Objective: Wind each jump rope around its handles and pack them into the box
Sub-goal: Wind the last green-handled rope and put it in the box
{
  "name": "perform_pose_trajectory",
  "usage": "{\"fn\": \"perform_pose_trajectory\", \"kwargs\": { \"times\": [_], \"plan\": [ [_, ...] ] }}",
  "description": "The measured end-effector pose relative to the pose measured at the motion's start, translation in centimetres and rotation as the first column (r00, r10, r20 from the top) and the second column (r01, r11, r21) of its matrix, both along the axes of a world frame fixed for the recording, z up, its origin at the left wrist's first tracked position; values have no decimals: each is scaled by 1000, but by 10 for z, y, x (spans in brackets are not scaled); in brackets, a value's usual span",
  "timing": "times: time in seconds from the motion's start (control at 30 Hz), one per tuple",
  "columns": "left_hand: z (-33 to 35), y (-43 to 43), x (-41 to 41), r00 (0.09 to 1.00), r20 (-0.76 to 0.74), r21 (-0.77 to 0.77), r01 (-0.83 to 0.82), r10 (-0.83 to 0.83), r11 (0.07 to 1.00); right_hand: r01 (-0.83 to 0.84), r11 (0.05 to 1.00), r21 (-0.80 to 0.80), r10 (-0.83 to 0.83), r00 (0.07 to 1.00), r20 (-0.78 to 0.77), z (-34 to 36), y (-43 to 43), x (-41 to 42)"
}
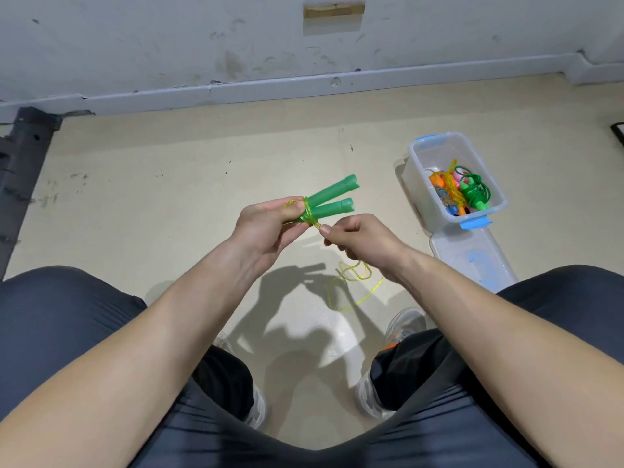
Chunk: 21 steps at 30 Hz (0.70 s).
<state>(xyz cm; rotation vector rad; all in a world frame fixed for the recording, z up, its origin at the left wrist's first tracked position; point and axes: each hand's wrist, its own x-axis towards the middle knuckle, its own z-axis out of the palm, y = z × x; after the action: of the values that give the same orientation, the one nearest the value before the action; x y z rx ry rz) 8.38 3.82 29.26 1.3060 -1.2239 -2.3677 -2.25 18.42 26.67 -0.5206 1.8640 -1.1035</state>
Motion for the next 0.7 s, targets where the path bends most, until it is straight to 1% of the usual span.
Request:
{"fn": "perform_pose_trajectory", "kwargs": {
  "times": [0.1, 0.17, 0.23, 0.27, 0.33, 0.4, 0.47, 0.53, 0.6, 0.63, 0.7],
  "plan": [
    [6, -7, 4, 988, -3, -28, 157, -157, 987, -88, 994, 60, 93, 992, -84, 3, 2, -17],
    [11, -11, 6, 953, 13, -131, 303, -304, 944, -145, 984, 100, 159, 977, -142, 6, 6, -28],
    [17, -13, 10, 885, 67, -248, 462, -461, 851, -228, 963, 141, 249, 957, -151, 11, 10, -33],
    [19, -14, 11, 844, 108, -299, 532, -525, 792, -253, 958, 132, 269, 956, -121, 13, 10, -35],
    [19, -13, 12, 774, 214, -402, 626, -596, 668, -221, 972, 83, 225, 973, -52, 17, 10, -37],
    [13, -10, 12, 763, 310, -507, 637, -567, 581, -161, 986, 47, 161, 987, 4, 23, 8, -37],
    [5, -8, 10, 788, 386, -609, 608, -480, 509, -91, 996, 14, 91, 995, 42, 31, 3, -31],
    [-2, -5, 7, 821, 424, -694, 566, -382, 445, 73, 997, -23, -71, 993, 93, 38, -3, -17],
    [-5, -3, 4, 874, 400, -757, 485, -277, 437, 259, 964, -56, -248, 957, 151, 39, -8, 0],
    [-7, -3, 2, 897, 375, -776, 441, -232, 450, 316, 946, -67, -302, 939, 165, 37, -10, 8],
    [-10, 0, 1, 926, 335, -805, 378, -175, 457, 366, 928, -69, -353, 923, 153, 31, -11, 22]
  ]
}}
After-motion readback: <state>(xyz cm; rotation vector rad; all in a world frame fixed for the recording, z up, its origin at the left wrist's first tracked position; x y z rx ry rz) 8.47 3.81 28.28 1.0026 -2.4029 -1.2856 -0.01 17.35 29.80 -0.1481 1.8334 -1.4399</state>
